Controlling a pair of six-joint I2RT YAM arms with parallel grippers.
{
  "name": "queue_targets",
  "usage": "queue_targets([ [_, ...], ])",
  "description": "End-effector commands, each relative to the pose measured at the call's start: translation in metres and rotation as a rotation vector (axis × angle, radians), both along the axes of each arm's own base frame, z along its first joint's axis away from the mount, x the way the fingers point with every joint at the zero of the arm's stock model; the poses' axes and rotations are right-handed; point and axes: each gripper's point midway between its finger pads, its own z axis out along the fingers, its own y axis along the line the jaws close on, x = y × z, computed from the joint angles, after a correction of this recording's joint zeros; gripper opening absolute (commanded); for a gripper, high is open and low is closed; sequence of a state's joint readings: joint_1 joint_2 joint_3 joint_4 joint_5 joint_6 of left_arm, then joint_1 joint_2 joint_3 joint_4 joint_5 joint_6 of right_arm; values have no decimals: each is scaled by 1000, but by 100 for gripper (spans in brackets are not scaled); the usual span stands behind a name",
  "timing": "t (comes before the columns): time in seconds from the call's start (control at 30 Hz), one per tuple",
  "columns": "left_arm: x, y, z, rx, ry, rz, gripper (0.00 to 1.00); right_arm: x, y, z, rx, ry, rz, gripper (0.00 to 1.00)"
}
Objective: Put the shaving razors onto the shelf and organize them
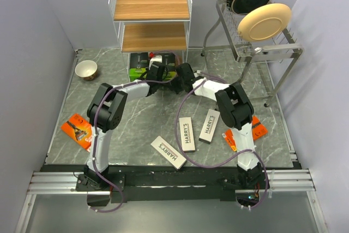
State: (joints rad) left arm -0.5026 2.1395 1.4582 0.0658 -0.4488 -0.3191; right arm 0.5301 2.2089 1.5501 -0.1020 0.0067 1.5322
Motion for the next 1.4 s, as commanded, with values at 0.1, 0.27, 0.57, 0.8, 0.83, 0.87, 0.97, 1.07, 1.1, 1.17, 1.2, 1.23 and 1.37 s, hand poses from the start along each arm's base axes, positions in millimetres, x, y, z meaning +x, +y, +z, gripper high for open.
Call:
queue_targets([
  [0.1,29,-13,10,-9,-49,-15,1,-3,-13,7,-15,4,-25,0],
  [0.27,36,-25,3,17,-50,-44,1,-6,-16,6,-12,14,-34,0],
  [0.57,43,-46,9,14,-90,-75,1,12,-31,11,-28,-28,-68,0],
  [0.8,41,-58,14,31,-121,-110,1,21,-41,20,-36,-59,-101,0],
  [0.83,41,-59,17,28,-129,-113,1,23,-45,19,-43,-62,-109,0],
  [0.87,39,-57,16,32,-127,-112,1,27,-47,21,-45,-78,-112,0],
  [0.97,34,-51,19,30,-126,-90,1,36,-53,20,-54,-93,-122,0],
  [1.07,20,-40,27,40,-125,-82,1,49,-49,30,-37,-141,-116,0],
  [1.1,16,-38,29,41,-122,-82,1,52,-46,34,-30,-155,-110,0],
  [1.17,-1,-30,36,41,-102,-93,1,57,-36,41,-18,-180,-93,0],
  [1.2,-8,-28,55,23,-124,-98,1,57,-32,43,-14,-184,-87,0],
  [1.23,-14,-24,59,18,-121,-101,1,59,-28,47,-10,-192,-84,0],
  [1.37,-53,-8,66,7,-79,-124,1,49,-23,60,-3,-207,-49,20],
])
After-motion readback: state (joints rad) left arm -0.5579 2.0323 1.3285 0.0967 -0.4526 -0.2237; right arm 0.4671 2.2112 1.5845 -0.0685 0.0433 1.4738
